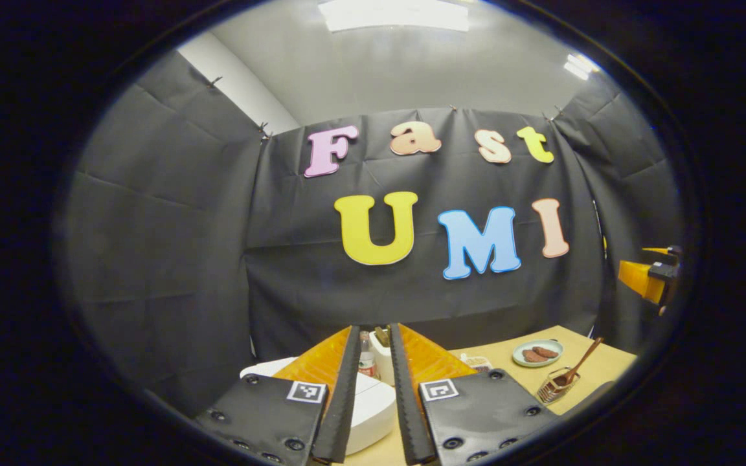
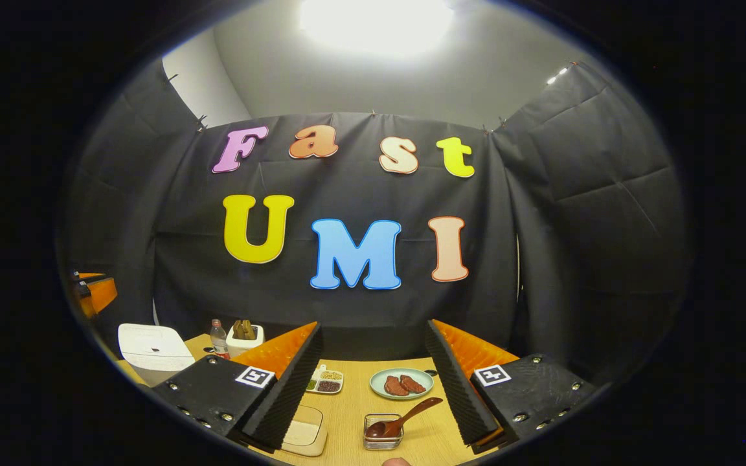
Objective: Close the left gripper, press the button to open the rice cooker; take a wooden spoon from the chopstick holder with the right hand, scoop a spoonful of rice and pour it into the rice cooker, then put the wooden spoon back into the chopstick holder.
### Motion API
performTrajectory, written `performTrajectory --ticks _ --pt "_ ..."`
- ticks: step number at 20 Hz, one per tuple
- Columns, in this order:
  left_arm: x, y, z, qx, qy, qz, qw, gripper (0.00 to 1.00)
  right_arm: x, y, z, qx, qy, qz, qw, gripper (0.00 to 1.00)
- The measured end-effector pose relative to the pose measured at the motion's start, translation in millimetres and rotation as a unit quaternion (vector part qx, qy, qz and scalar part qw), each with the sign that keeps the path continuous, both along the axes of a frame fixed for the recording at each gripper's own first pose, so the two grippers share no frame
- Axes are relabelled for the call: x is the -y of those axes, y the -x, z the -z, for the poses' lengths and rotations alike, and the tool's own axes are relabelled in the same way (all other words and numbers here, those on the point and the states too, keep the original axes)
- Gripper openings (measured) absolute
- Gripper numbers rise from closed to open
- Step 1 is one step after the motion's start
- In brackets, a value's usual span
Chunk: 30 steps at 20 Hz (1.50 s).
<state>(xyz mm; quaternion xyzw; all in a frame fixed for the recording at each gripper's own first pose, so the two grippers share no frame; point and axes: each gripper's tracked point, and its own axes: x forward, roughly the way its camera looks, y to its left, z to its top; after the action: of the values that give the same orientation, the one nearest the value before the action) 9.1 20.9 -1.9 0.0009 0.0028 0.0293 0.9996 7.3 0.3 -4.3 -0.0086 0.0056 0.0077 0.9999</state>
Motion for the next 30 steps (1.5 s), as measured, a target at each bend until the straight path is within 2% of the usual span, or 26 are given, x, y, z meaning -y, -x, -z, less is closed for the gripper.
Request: performTrajectory --ticks 1,2,3,8,10,17,27,30 --pt "1 -3 2 -0.001 0.001 0.004 1.000 0.39 -1 0 -1 0.000 -0.001 0.000 1.000 0.96" --pt "-7 -3 2 0.000 0.001 -0.009 1.000 0.37 -3 0 -1 0.000 -0.001 -0.001 1.000 0.96" --pt "-14 -4 5 -0.001 0.001 -0.017 1.000 0.12 -5 0 0 -0.001 0.001 -0.001 1.000 0.96" --pt "-29 -15 15 -0.013 -0.008 -0.008 1.000 0.12 -13 0 -3 0.000 0.007 0.000 1.000 0.96" --pt "-39 -23 25 -0.023 0.000 -0.005 1.000 0.14 -17 1 -4 0.001 0.012 0.001 1.000 0.96" --pt "-72 -51 64 -0.062 0.014 -0.003 0.998 0.12 -22 4 -6 0.000 0.024 0.015 1.000 0.96" --pt "-105 -84 159 -0.139 0.040 -0.009 0.989 0.12 -20 12 -1 -0.010 0.039 0.045 0.998 0.96" --pt "-103 -96 187 -0.164 0.050 0.001 0.985 0.12 -17 15 3 -0.020 0.046 0.054 0.997 0.96"
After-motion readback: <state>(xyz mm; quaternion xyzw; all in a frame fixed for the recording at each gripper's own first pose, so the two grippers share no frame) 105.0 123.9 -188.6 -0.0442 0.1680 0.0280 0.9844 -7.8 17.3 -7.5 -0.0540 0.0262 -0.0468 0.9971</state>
